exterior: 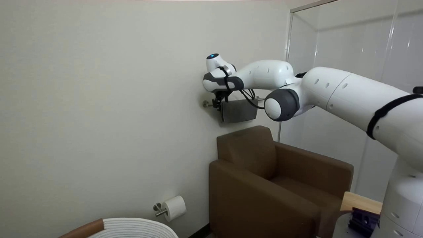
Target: Put the towels in the laundry hamper
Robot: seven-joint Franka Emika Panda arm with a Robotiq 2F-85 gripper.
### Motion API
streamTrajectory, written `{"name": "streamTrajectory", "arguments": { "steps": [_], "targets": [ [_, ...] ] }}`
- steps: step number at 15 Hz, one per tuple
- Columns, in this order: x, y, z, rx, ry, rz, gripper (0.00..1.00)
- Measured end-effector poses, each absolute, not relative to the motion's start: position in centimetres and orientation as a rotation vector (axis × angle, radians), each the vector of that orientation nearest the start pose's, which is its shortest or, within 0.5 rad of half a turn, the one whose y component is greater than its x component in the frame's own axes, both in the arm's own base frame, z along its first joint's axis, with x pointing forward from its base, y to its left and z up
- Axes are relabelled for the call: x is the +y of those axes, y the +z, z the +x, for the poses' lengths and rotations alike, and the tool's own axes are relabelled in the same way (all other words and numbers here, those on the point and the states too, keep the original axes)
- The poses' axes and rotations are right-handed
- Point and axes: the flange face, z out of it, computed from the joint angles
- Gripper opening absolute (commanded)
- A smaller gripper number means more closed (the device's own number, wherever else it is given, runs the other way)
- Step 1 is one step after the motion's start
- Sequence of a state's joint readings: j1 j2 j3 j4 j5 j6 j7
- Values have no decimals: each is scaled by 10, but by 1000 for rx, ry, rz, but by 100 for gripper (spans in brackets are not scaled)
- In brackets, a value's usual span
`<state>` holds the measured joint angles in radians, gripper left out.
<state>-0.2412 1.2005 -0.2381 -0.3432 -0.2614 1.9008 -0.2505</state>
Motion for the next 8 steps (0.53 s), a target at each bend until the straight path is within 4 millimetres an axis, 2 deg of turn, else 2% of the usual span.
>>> {"name": "streamTrajectory", "arguments": {
  "steps": [3, 8],
  "targets": [
    [-289, 405, 776, -34, 312, 2568, 100],
    [-324, 386, 765, -101, 304, 2594, 100]
  ]
}}
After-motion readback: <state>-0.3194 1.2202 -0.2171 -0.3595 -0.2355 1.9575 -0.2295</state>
